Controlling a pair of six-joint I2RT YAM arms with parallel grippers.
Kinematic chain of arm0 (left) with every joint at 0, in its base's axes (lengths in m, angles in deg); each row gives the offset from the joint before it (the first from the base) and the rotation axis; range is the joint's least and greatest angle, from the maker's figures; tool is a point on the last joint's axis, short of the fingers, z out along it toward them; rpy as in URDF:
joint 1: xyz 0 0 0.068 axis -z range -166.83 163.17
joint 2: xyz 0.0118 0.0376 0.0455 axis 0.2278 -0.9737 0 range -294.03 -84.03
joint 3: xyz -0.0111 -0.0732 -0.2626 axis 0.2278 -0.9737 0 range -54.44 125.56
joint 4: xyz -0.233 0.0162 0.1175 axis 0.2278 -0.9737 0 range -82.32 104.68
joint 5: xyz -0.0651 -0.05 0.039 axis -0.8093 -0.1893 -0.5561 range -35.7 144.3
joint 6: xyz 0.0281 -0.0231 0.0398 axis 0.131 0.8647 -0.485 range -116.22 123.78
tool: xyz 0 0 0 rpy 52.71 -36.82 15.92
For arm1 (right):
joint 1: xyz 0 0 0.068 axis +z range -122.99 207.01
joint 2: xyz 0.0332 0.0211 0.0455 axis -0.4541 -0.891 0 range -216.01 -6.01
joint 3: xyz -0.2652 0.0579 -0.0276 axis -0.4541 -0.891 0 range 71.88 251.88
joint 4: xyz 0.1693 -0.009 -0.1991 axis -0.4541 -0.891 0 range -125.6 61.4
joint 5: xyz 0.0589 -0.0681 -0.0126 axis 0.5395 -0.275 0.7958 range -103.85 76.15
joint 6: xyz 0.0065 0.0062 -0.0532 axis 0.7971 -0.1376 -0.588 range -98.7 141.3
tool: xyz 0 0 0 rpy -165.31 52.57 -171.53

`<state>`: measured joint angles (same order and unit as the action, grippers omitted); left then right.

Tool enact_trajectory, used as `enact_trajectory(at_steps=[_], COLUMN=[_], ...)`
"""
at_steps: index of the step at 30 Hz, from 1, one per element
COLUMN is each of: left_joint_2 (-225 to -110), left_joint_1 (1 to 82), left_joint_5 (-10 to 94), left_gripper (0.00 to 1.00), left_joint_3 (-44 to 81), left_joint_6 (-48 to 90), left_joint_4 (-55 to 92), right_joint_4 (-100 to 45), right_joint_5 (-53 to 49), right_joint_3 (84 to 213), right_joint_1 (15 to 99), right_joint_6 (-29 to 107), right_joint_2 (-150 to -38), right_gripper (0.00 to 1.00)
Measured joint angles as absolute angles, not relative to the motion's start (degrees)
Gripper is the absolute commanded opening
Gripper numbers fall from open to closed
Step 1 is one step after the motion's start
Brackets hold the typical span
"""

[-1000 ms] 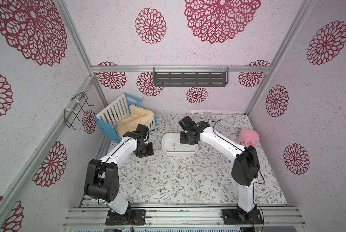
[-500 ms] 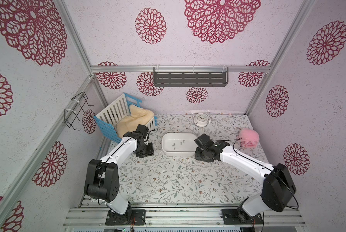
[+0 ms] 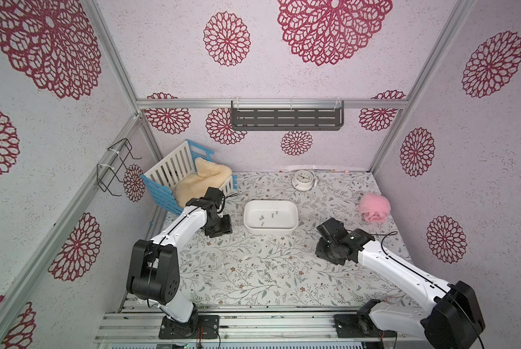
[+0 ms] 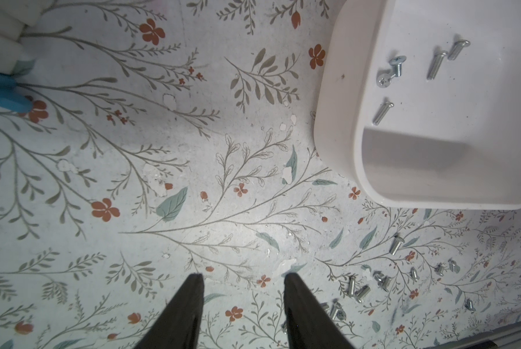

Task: Put the screws on the desktop into the storage box
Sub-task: Pick up the screw from the center of the board.

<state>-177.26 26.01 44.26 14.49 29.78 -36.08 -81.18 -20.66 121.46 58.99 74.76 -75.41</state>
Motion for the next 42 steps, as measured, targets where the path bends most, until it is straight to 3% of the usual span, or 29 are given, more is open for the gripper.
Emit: enact_trajectory(at_steps=[22, 42], left_joint_2=[-177.3, -177.3], left_joint_1=[26.0, 26.0], left_joint_5=[43.1, 42.7], left_gripper=[0.49, 0.49], left_joint_3=[14.5, 14.4], left_joint_6=[29.8, 29.9], left_joint_4=[-35.9, -35.9], right_joint_4=[-85.1, -85.4], right_joint_5=[-17.6, -18.2], right_joint_3=[110.1, 114.2], right_joint_1=[54.1, 52.4], right_joint_6=[74.5, 64.4], right_joint_2=[-72.6, -82.0], right_gripper=[0.35, 0.37])
